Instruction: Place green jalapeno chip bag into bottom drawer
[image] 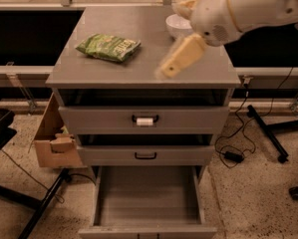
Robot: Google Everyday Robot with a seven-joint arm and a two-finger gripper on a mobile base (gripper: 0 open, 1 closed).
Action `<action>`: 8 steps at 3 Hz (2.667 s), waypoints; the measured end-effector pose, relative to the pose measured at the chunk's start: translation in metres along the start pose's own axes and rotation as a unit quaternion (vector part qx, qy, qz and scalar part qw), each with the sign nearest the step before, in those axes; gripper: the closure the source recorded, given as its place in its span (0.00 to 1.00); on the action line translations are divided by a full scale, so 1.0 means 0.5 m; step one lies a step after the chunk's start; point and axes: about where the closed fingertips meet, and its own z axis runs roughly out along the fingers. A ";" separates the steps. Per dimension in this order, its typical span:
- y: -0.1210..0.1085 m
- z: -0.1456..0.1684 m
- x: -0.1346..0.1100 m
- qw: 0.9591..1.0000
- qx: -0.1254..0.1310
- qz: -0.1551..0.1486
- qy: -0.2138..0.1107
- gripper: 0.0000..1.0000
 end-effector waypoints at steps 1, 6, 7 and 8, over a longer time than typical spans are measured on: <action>-0.035 0.066 -0.108 0.998 0.033 0.037 -0.044 0.00; -0.237 0.370 0.026 0.991 0.071 0.111 0.037 0.00; -0.258 0.434 0.041 0.990 0.071 0.116 0.039 0.00; -0.270 0.499 0.044 0.990 0.066 0.122 0.027 0.00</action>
Offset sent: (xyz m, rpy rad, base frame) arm 0.0186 0.0449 0.0204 0.0861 -0.0206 -0.0347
